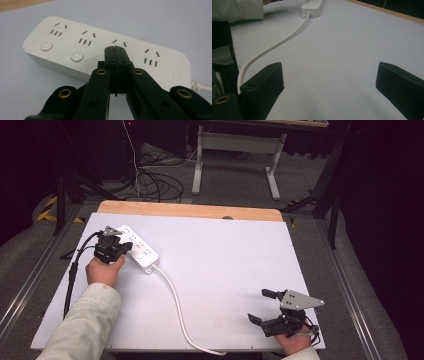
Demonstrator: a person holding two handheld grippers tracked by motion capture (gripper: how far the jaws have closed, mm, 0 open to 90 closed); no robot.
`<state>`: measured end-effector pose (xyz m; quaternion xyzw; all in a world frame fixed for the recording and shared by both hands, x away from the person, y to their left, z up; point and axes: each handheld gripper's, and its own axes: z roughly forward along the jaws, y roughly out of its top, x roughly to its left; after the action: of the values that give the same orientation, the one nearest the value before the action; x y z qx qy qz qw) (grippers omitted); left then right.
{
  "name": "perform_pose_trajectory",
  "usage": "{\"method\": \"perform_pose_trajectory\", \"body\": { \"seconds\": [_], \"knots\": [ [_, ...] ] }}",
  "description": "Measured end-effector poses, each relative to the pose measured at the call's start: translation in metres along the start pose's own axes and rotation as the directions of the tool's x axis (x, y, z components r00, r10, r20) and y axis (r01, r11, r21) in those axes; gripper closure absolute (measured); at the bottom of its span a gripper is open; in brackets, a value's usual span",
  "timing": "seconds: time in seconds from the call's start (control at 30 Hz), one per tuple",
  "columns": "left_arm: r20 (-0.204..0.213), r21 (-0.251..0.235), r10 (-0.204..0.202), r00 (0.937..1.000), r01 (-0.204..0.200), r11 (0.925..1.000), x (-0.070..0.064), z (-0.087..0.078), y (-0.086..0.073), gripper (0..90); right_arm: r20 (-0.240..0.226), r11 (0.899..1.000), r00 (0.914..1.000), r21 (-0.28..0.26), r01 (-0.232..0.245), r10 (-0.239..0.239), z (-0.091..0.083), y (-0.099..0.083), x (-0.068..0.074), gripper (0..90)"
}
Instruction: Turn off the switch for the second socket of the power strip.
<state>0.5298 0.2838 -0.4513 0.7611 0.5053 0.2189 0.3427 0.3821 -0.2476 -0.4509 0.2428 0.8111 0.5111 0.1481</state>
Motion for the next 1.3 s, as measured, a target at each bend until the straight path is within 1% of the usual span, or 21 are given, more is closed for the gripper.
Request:
{"method": "perform_pose_trajectory", "body": {
  "seconds": [0.03,0.07,0.1,0.4,0.43,0.5,0.7,0.83,0.9,0.97,1.03,1.1,1.13,1.2,1.23,1.3],
  "knots": [
    [-0.009,0.006,0.013,0.9999,-0.013,0.9999,0.0,0.001,0.0,90.0,0.0,1.0,1.0,0.0,0.0,0.0,0.0,0.0,0.0,7.9],
    [-0.009,0.006,0.013,0.9999,-0.013,0.9999,0.0,0.001,0.0,90.0,0.0,1.0,1.0,0.0,0.0,0.0,0.0,0.0,0.0,7.9],
    [-0.018,0.014,0.025,0.9995,-0.024,0.9996,-0.001,0.003,0.0,90.0,-0.001,1.0,1.0,0.0,0.0,0.0,0.0,0.0,0.0,7.9],
    [-0.024,0.017,0.022,0.9995,-0.021,0.9996,-0.001,0.009,-0.001,90.0,-0.002,1.0,1.0,0.003,-0.002,0.002,0.001,0.0,0.0,7.9],
    [-0.031,0.009,0.029,0.9991,-0.029,0.9995,-0.002,0.009,-0.001,90.0,-0.002,1.0,1.0,0.003,-0.002,0.002,0.001,0.0,0.0,7.9],
    [-0.033,0.008,0.036,0.9988,-0.036,0.9993,-0.002,0.01,-0.001,90.0,-0.002,1.0,1.0,0.003,-0.002,0.002,0.001,0.0,0.0,8.0],
    [-0.047,0.005,0.043,0.998,-0.043,0.9991,-0.003,0.011,-0.002,90.0,-0.003,1.0,1.0,0.004,-0.002,0.002,0.001,0.0,0.0,7.9],
    [-0.046,0.005,0.047,0.9979,-0.047,0.9989,-0.003,0.012,-0.002,90.0,-0.003,1.0,1.0,0.004,-0.003,0.003,0.001,0.0,0.0,8.0],
    [-0.058,0.007,0.065,0.9962,-0.065,0.9979,-0.004,0.013,-0.002,90.0,-0.002,1.0,1.0,0.004,-0.002,0.002,0.001,0.0,0.0,7.9],
    [-0.058,0.014,0.065,0.9962,-0.064,0.9978,-0.005,0.013,-0.002,90.0,-0.003,1.0,1.0,0.004,-0.002,0.002,0.001,0.0,-0.001,7.9],
    [-0.052,0.011,0.048,0.9975,-0.048,0.9988,-0.003,0.014,-0.003,90.0,-0.003,1.0,1.0,0.005,-0.002,0.002,0.001,0.0,0.0,7.9],
    [-0.049,0.01,0.05,0.9976,-0.049,0.9987,-0.003,0.014,-0.003,90.0,-0.004,1.0,1.0,0.006,-0.001,0.001,0.001,0.0,0.0,7.9],
    [-0.052,0.009,0.061,0.9968,-0.061,0.9981,-0.003,0.014,-0.004,90.0,-0.004,1.0,1.0,0.007,0.0,0.0,0.001,0.0,0.0,7.9],
    [-0.048,0.005,0.058,0.9971,-0.058,0.9983,-0.001,0.014,-0.003,90.0,-0.003,1.0,1.0,0.006,-0.001,0.001,0.001,0.0,0.0,7.9],
    [-0.038,0.005,0.046,0.9982,-0.046,0.9989,0.0,0.015,-0.004,90.0,-0.002,1.0,1.0,0.006,-0.001,0.001,0.001,0.0,0.0,7.9],
    [-0.032,0.001,0.031,0.999,-0.031,0.9995,0.001,0.015,-0.004,90.0,-0.004,1.0,1.0,0.007,-0.002,0.002,0.001,0.0,0.0,7.9]
  ]
}}
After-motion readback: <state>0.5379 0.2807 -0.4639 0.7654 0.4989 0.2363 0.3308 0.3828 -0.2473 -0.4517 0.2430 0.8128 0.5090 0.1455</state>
